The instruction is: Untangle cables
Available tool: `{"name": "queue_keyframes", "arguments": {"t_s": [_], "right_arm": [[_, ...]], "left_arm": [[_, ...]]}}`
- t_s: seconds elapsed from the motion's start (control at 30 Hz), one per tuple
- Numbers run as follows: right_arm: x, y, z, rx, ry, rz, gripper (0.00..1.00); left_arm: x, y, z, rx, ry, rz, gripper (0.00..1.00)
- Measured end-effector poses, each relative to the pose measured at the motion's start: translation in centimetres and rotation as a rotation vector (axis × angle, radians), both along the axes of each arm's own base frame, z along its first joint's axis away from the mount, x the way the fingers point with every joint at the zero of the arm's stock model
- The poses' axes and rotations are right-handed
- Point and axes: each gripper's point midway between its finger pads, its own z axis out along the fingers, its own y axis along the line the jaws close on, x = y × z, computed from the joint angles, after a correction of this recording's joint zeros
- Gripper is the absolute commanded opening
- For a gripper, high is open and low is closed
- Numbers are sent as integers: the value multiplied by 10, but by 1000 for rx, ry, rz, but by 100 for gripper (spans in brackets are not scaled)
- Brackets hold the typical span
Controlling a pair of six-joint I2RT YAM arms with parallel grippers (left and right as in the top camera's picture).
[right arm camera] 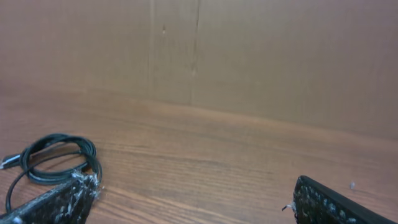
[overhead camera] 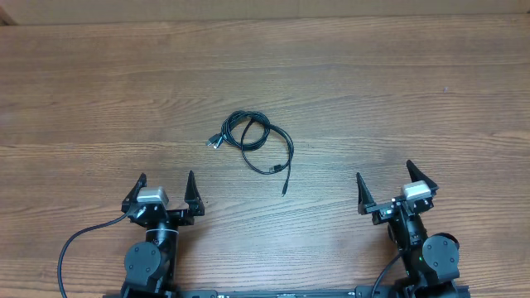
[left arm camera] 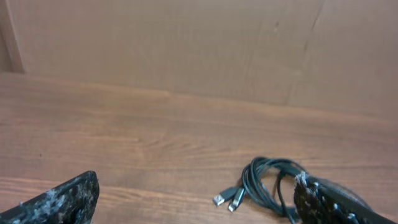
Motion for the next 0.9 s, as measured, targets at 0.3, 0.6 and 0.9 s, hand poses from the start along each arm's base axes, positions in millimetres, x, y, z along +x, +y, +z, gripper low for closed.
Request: {"name": "queue_keyframes", "arguments": {"t_s": [0.3, 0.6, 0.9], "right_arm": [[-3, 3, 32, 186, -88, 30, 100], [-15, 35, 25, 231, 3, 228, 100], [-49, 32, 107, 211, -50, 258, 100]], "left_arm": [[-2, -4, 39, -31, -158, -24, 100], [-13, -25, 77, -30, -201, -156, 100], [-59, -20, 182, -7, -292, -177, 100]]}}
